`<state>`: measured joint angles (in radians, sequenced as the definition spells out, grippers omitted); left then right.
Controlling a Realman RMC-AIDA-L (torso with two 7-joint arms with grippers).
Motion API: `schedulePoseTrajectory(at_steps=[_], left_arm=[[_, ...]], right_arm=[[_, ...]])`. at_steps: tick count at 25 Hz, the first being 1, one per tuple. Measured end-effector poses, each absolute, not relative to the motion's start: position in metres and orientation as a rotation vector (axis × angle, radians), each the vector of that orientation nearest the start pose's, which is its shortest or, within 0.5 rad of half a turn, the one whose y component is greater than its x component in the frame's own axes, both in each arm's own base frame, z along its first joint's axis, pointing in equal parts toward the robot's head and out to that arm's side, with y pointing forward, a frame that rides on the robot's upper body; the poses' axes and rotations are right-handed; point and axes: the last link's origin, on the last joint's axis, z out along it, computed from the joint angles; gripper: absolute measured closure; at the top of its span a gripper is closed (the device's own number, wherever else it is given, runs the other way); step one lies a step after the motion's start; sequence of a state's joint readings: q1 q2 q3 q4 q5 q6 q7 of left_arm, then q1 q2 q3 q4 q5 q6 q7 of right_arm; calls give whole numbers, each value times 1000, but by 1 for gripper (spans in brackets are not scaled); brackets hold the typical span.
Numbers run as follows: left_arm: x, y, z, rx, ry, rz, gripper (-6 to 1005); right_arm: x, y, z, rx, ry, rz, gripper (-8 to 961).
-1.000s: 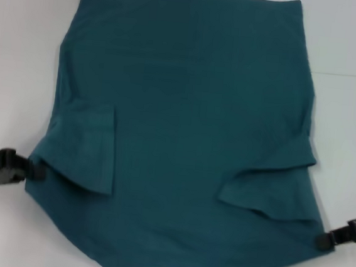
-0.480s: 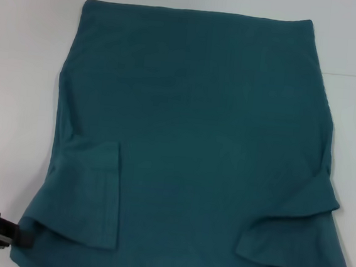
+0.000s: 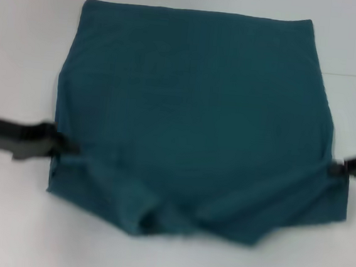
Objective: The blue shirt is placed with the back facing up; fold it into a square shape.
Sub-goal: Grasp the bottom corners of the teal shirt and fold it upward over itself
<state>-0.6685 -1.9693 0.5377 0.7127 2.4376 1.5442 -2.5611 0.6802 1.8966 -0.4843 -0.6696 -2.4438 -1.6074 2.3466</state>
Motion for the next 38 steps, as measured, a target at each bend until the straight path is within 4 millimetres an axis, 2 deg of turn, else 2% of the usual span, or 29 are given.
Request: schedulePoseTrajectory(at_steps=[5, 12, 21, 31, 38], left_arm=[[-273, 411, 53, -1951, -1918, -449, 970], [-273, 442, 40, -1767, -1811, -528, 970], [-261, 468, 24, -1697, -1659, -506, 970], [-251, 483, 29, -1660, -1597, -524, 970], [-246, 488, 29, -1663, -1564, -525, 970]], right_arm=[[279, 405, 73, -2168, 1671, 432, 882], [266, 442, 54, -2058, 1490, 369, 877], [258, 468, 39, -1958, 1331, 305, 870], [234, 490, 40, -1952, 1237, 311, 862], [228, 495, 43, -1944, 1213, 319, 856]])
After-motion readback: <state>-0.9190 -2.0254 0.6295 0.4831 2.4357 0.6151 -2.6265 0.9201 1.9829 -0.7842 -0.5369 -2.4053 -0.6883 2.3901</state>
